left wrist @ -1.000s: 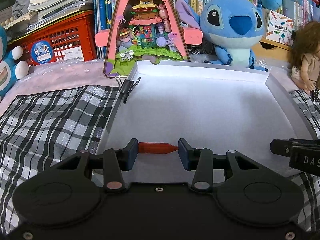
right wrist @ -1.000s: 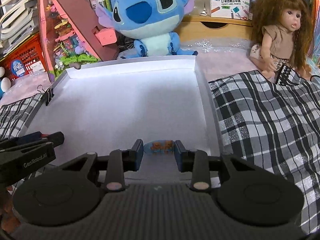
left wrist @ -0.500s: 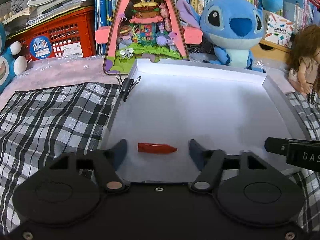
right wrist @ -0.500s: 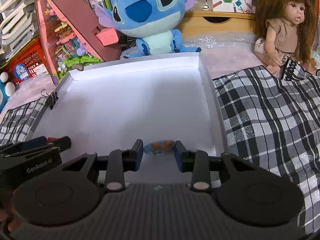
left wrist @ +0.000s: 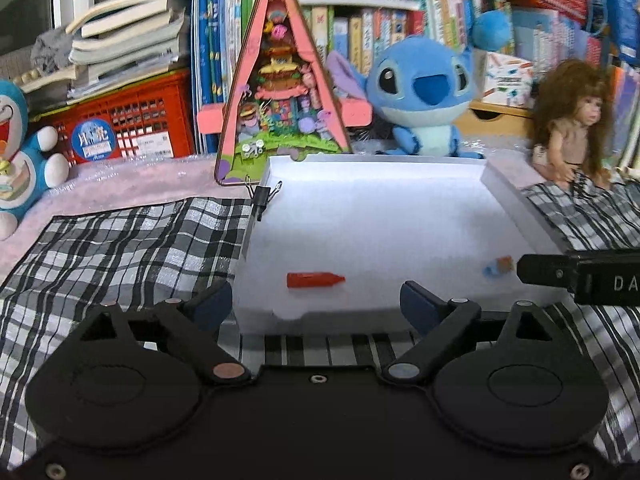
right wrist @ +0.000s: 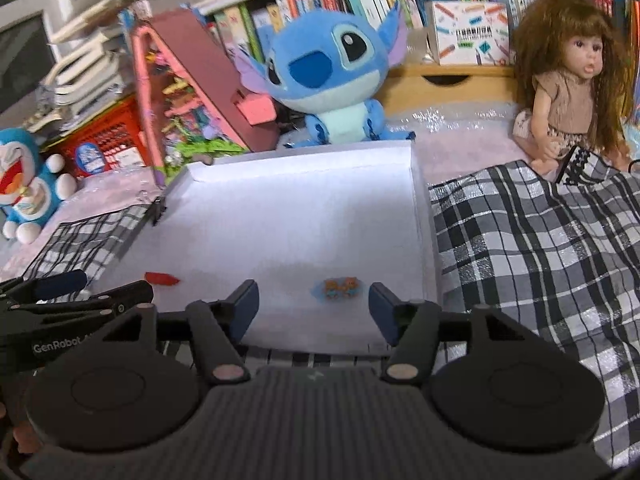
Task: Organize rigid objects
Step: 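Move both tools back out of the box toward the remaining objects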
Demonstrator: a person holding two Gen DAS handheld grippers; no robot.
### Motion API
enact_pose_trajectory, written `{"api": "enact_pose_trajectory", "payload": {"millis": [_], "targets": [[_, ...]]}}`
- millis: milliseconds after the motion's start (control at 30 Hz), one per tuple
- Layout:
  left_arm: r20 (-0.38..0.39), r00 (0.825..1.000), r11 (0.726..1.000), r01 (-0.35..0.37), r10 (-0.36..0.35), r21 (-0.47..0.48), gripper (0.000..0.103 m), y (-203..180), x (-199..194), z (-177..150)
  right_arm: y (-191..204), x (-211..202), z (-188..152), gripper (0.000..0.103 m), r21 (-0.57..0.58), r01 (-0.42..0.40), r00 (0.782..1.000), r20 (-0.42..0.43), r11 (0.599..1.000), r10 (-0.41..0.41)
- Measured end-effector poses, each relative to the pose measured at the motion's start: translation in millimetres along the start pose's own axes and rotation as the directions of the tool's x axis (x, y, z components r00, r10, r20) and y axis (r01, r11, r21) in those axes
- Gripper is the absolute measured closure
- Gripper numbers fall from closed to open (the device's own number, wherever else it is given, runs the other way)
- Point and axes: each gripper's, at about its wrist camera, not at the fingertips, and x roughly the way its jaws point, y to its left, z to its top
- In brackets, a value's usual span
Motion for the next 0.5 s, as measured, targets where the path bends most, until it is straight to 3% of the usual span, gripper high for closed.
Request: {"api": "enact_pose_trajectory", "payload": {"millis": [200,500], "targets": [[0.041,0.999,0.999,0.026,-0.027,0.023,0.011,-3,-36,-31,3,-30,-22,0.017,-0.066,-0.031,0.997,0.066,0.997,0.035],[0.038,0.998,0.999,0.040,-0.041,0.023,0.010,3,-70,-83,6,-65,-66,0.011,-0.193,-0.006,0.988,0.148,0.981,0.035]]}}
